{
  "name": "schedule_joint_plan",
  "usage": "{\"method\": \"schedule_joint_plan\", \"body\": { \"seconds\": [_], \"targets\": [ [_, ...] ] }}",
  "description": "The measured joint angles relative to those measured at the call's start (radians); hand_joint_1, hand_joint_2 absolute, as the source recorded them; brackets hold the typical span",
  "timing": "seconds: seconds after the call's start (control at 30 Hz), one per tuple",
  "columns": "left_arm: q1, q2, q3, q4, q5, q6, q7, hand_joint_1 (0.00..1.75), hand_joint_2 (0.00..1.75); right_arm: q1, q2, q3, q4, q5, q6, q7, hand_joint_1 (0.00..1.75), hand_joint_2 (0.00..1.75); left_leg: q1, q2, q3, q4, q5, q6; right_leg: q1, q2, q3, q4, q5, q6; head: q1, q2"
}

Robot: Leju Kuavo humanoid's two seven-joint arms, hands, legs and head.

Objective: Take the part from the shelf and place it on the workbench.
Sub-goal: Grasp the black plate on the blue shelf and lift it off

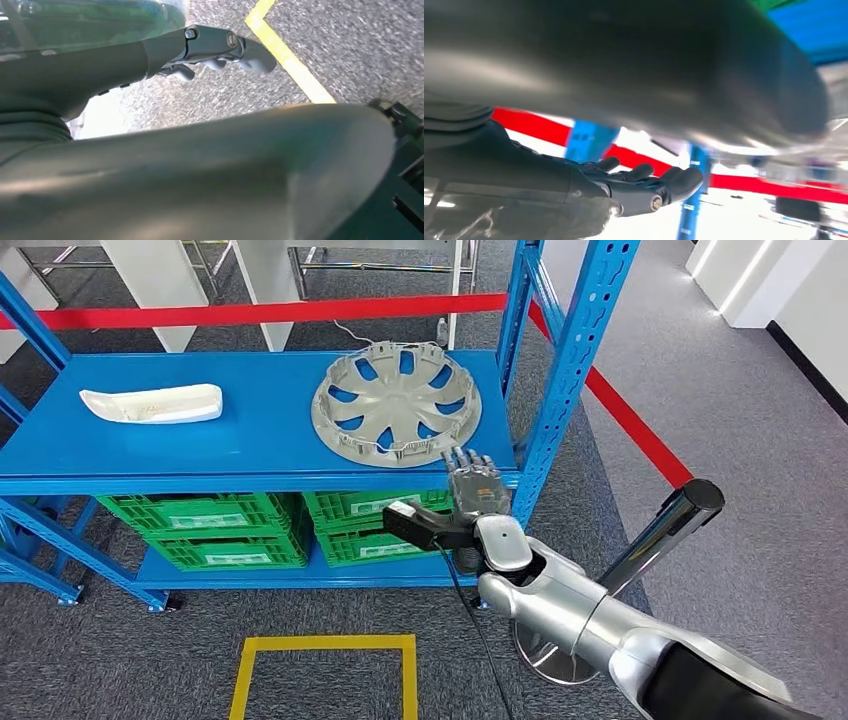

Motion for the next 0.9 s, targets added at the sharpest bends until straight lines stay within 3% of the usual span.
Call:
{"method": "schedule_joint_plan", "body": {
  "seconds": [0.03, 0.1, 0.17, 0.2, 0.23, 0.3, 0.33, 0.4, 0.5, 0.6, 0.77, 0.9],
  "targets": [
    [0.000, 0.000, 0.003, 0.000, 0.000, 0.001, 0.000, 0.00, 0.00, 0.000, -0.002, -0.009, 0.004, 0.001, -0.005, 0.006, 0.00, 0.00, 0.001, 0.000, -0.014, 0.033, -0.019, -0.006, -0.004, 0.000, 0.005, -0.004, 0.000, -0.004, -0.003, 0.000],
    [0.003, 0.001, 0.008, 0.000, 0.002, 0.002, 0.000, 0.00, 0.00, 0.007, -0.007, -0.024, 0.009, 0.002, -0.010, 0.014, 0.00, 0.00, 0.005, 0.000, -0.073, 0.152, -0.073, -0.015, -0.007, -0.001, 0.010, -0.006, -0.002, -0.009, -0.009, 0.000],
    [0.009, 0.001, 0.010, 0.000, 0.004, 0.002, 0.000, 0.00, 0.00, 0.023, -0.015, -0.038, 0.014, 0.003, -0.011, 0.017, 0.00, 0.00, 0.009, 0.000, -0.129, 0.248, -0.094, -0.022, -0.008, -0.001, 0.014, -0.005, -0.007, -0.009, -0.009, 0.000],
    [0.014, 0.001, 0.011, 0.000, 0.004, 0.002, 0.000, 0.00, 0.00, 0.031, -0.020, -0.045, 0.017, 0.004, -0.011, 0.018, 0.00, 0.00, 0.010, 0.000, -0.135, 0.247, -0.076, -0.023, -0.008, -0.001, 0.016, -0.005, -0.009, -0.007, -0.009, 0.000],
    [0.017, 0.001, 0.011, 0.000, 0.004, 0.002, 0.000, 0.00, 0.00, 0.037, -0.024, -0.052, 0.019, 0.005, -0.011, 0.019, 0.00, 0.00, 0.011, 0.000, -0.122, 0.207, -0.042, -0.023, -0.009, 0.000, 0.019, -0.004, -0.012, -0.005, -0.009, 0.000],
    [0.019, 0.001, 0.013, 0.001, 0.004, 0.003, 0.000, 0.00, 0.00, 0.045, -0.028, -0.064, 0.022, 0.010, -0.012, 0.019, 0.00, 0.00, 0.010, 0.000, -0.067, 0.077, 0.031, -0.019, -0.009, 0.003, 0.027, -0.001, -0.019, 0.003, -0.010, 0.000],
    [0.018, 0.001, 0.014, 0.001, 0.003, 0.005, 0.000, 0.00, 0.00, 0.047, -0.029, -0.069, 0.022, 0.013, -0.013, 0.020, 0.00, 0.00, 0.009, 0.000, -0.043, 0.026, 0.048, -0.013, -0.008, 0.004, 0.028, 0.001, -0.022, 0.008, -0.011, 0.000],
    [0.018, 0.000, 0.016, 0.001, 0.002, 0.007, 0.000, 0.00, 0.00, 0.051, -0.033, -0.078, 0.024, 0.018, -0.016, 0.020, 0.00, 0.00, 0.007, 0.001, -0.024, -0.013, 0.047, -0.004, -0.003, 0.003, 0.027, 0.005, -0.027, 0.012, -0.010, 0.000],
    [0.018, 0.000, 0.017, 0.002, -0.001, 0.008, -0.001, 0.00, 0.00, 0.056, -0.038, -0.088, 0.025, 0.027, -0.023, 0.016, 0.00, 0.00, 0.008, 0.000, -0.023, -0.017, 0.046, 0.003, -0.002, 0.000, 0.030, 0.001, -0.026, 0.007, -0.005, 0.000],
    [0.017, 0.000, 0.017, 0.002, -0.008, 0.004, -0.003, 0.00, 0.00, 0.055, -0.038, -0.097, 0.025, 0.040, -0.037, -0.009, 0.00, 0.00, 0.007, -0.001, -0.022, -0.017, 0.044, 0.009, -0.003, -0.001, 0.035, -0.008, -0.023, 0.015, -0.004, 0.000],
    [0.016, 0.000, 0.017, 0.002, -0.022, -0.002, -0.005, 0.00, 0.00, 0.046, -0.035, -0.103, 0.025, 0.049, -0.049, -0.084, 0.00, 0.00, 0.006, -0.001, -0.022, -0.017, 0.044, 0.011, -0.004, -0.001, 0.037, -0.013, -0.020, 0.026, -0.004, 0.000],
    [0.013, 0.001, 0.017, 0.002, -0.032, -0.007, -0.006, 0.00, 0.00, 0.035, -0.021, -0.101, 0.024, 0.058, -0.048, -0.135, 0.00, 0.00, 0.006, -0.001, -0.022, -0.017, 0.045, 0.012, -0.003, -0.001, 0.036, -0.013, -0.020, 0.027, -0.004, 0.000]
  ]
}}
